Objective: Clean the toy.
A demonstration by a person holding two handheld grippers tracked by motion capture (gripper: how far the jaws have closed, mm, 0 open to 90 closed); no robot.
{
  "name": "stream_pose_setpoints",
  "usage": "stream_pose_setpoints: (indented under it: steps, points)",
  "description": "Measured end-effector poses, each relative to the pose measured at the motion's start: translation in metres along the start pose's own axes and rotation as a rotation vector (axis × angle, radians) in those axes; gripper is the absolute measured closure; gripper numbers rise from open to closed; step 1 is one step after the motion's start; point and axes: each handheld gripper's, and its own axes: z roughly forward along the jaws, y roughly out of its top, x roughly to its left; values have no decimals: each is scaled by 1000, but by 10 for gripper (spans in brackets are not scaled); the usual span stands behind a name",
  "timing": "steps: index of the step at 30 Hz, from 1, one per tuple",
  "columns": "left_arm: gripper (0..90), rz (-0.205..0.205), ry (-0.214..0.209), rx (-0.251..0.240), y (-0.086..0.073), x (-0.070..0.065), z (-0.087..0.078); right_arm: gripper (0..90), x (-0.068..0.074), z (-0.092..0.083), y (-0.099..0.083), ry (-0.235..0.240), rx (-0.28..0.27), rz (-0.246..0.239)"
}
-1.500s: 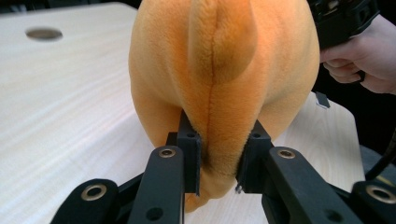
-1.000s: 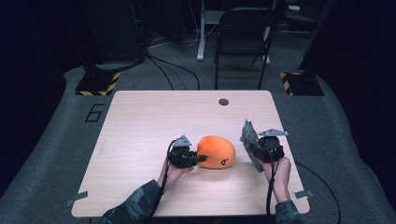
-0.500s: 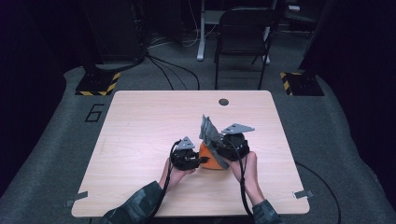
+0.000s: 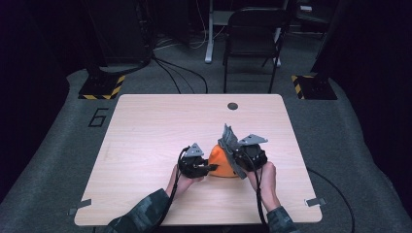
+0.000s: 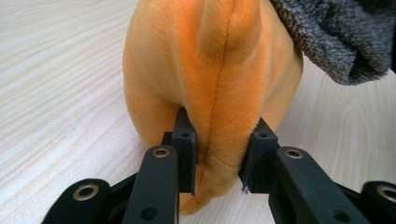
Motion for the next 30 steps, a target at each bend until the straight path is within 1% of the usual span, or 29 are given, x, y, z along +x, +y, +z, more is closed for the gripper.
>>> stream_pose_setpoints:
  steps: [2, 4, 8, 10, 12, 14, 16, 17, 18, 19, 21, 22, 23, 24, 25, 28, 29, 30]
  points:
    - [709, 3, -1, -1, 0, 2, 0, 716, -7, 2, -4, -13, 11, 13]
    - [708, -7, -11, -6, 0, 3, 0, 716, -13, 4, -7, -23, 20, 21]
    - [706, -6, -12, -8, 0, 3, 0, 715, -21, 8, -11, -46, 44, 54]
    - [706, -7, -14, -8, 0, 3, 0, 715, -25, 10, -14, -60, 54, 51]
    - [705, -6, -16, -9, 0, 3, 0, 715, -29, 12, -16, -70, 67, 68]
    - [705, -4, -16, -10, 0, 3, 0, 715, -34, 15, -19, -95, 84, 69]
    - [704, -2, -16, -10, -1, 3, 0, 716, -39, 21, -24, -115, 112, 77]
    - [704, -1, -16, -9, -1, 3, 0, 717, -42, 24, -28, -123, 130, 91]
    - [704, 3, -16, -10, -1, 3, 0, 717, -46, 28, -31, -122, 145, 88]
    - [704, 3, -15, -11, -1, 3, 0, 717, -49, 32, -34, -123, 170, 99]
    - [703, 1, -13, -13, -1, 3, 0, 716, -54, 40, -40, -118, 216, 103]
    - [703, 2, -13, -13, -1, 3, 0, 716, -54, 42, -41, -119, 237, 127]
    - [703, 6, -12, -12, -1, 3, -1, 717, -57, 42, -42, -117, 231, 112]
    - [703, 9, -11, -11, 0, 3, -1, 718, -57, 39, -39, -122, 219, 120]
    - [703, 12, -10, -10, 0, 3, -1, 719, -57, 34, -36, -122, 194, 119]
    - [702, 15, -9, -8, 0, 3, -1, 720, -52, 10, -20, -119, 96, 127]
    - [701, 20, -8, -5, 0, 3, -1, 720, -49, 0, -14, -104, 60, 135]
    - [702, 24, -7, -5, 0, 3, -1, 720, -46, -8, -9, -82, 22, 118]
